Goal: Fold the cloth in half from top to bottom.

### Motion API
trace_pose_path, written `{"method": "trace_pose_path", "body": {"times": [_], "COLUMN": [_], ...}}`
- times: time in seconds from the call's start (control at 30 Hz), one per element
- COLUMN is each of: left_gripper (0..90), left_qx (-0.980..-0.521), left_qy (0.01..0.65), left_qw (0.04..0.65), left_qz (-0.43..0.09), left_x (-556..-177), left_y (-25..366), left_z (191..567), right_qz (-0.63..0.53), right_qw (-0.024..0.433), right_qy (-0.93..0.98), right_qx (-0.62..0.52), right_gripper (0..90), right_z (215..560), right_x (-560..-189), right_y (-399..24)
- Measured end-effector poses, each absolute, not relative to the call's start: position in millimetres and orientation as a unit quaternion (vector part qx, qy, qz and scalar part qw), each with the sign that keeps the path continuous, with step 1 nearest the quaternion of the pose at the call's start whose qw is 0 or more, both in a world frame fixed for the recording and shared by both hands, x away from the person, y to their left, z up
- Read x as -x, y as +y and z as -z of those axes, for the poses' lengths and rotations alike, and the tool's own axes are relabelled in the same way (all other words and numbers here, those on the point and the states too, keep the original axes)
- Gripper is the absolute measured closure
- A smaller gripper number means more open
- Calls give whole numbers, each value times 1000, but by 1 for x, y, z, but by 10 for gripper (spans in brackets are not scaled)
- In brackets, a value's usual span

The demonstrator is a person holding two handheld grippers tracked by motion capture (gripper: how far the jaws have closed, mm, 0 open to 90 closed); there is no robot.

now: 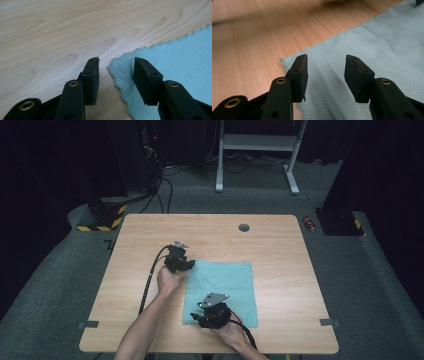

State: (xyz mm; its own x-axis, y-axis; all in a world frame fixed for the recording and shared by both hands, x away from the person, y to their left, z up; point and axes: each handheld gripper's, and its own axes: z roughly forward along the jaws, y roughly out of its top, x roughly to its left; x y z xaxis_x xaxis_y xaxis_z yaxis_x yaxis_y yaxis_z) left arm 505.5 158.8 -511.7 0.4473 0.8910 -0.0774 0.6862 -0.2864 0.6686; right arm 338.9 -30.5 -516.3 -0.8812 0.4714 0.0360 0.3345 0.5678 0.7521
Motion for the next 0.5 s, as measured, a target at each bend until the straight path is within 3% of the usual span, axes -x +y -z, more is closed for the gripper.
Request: {"method": "trace_pose_path", "body": {"times": [0.5], "left_gripper": [792], "left_qx": [-790], "left_qy": [494], "left_qw": [323], "left_qz": [-165], "left_x": [-505], "left_y": [157], "left_z": [512], "right_qz": [-388], "right_qw": [74], "right_qy": [900], "right_qx": [-182], "right_gripper": [574], "right_z": [519], "right_x": [-327], "right_y": [-2]}}
